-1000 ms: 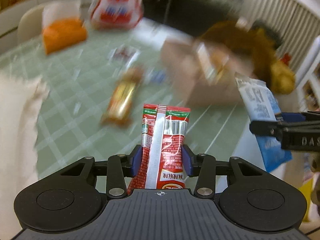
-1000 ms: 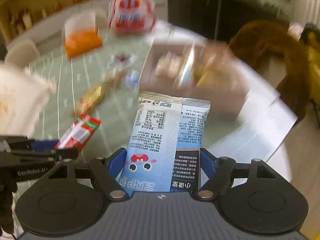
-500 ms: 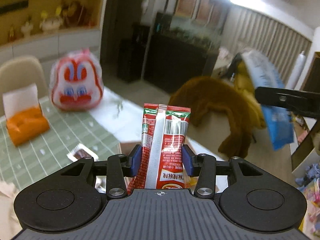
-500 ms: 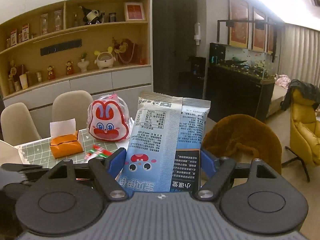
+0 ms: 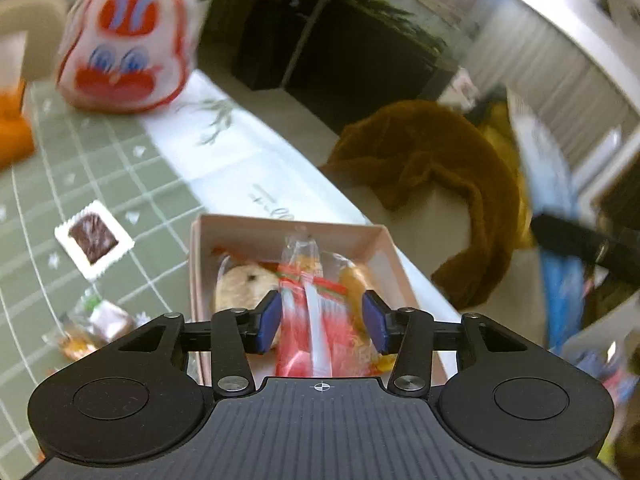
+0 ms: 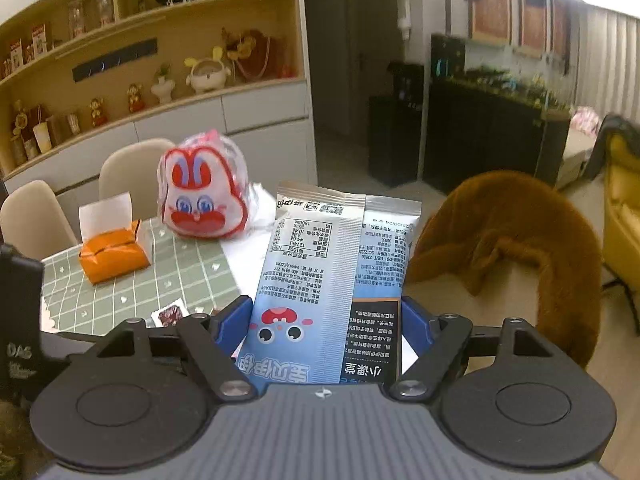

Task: Organize snacks
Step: 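Lower both packs into the pink box and open both tools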

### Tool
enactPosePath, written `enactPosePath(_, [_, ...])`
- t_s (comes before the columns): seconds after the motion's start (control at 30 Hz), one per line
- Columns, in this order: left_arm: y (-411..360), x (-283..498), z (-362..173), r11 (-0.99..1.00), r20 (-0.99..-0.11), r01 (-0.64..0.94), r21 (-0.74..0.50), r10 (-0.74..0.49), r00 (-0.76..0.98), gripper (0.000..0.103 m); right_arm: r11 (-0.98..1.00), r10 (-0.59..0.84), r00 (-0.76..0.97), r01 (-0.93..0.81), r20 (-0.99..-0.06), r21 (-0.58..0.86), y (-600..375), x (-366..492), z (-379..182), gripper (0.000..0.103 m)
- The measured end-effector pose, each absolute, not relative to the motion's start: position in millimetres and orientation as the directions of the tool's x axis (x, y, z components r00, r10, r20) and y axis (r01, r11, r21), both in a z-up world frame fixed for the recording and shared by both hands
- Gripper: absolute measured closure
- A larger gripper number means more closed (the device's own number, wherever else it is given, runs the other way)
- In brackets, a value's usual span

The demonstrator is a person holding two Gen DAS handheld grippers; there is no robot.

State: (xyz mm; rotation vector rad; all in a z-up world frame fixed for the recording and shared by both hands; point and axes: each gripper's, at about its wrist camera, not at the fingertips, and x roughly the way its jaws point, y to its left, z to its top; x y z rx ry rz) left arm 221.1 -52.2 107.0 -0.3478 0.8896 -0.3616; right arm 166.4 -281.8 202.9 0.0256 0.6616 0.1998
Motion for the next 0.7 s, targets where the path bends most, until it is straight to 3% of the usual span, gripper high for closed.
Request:
enactPosePath(0.2, [0.6,214.2,107.0,0.896,-0.671,0.052,-0.442,-0.369,0.643,0.053,0.966,0.243,0.665,-0.232,-0.706,0.114,-244.3,205.2,146.0,0.017])
enactPosePath(0.33, [39.4,190.1,95.0,0.91,-0.693,-0.043,-0.412,-0.283,0.663,0.053,0.98,0.161,0.555,-0.188,-0.816,0.065,-225.6,224.4,111.9,0.017])
enactPosePath(0.7, [106.8,144.6,60.4,0.894,-0.76,-0.236,-0.38,-0.156,0.631,0.053,0.979,0.185,0.646,-0.185,-0.741,0.083,-212.9,209.5,145.2,0.018])
